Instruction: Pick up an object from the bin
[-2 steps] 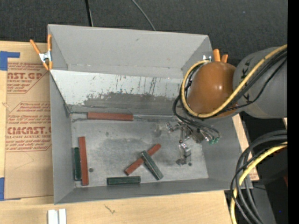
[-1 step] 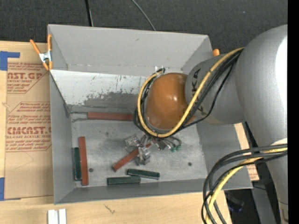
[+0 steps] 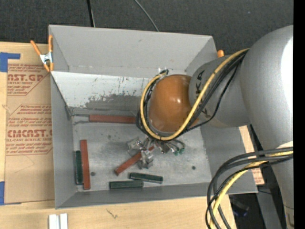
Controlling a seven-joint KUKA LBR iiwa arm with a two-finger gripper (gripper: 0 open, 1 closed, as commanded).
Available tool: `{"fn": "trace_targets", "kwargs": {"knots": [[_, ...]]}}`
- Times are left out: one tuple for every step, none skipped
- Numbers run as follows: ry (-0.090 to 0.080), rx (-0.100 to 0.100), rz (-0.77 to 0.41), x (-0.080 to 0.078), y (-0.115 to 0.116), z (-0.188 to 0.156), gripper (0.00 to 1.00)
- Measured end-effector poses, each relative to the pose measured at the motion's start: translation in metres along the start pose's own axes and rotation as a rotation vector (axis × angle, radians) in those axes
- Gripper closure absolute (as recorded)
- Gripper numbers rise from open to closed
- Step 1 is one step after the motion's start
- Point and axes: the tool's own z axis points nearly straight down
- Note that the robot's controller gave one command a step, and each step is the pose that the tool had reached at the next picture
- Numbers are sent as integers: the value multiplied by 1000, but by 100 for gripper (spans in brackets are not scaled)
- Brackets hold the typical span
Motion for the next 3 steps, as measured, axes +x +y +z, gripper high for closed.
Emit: {"fn": "trace_targets", "kwargs": {"knots": [[2,2,-52,-13,-16,-115,100],[2,2,-53,-13,-16,-115,100],[1,2,-32,-7,-19,-200,100]]}}
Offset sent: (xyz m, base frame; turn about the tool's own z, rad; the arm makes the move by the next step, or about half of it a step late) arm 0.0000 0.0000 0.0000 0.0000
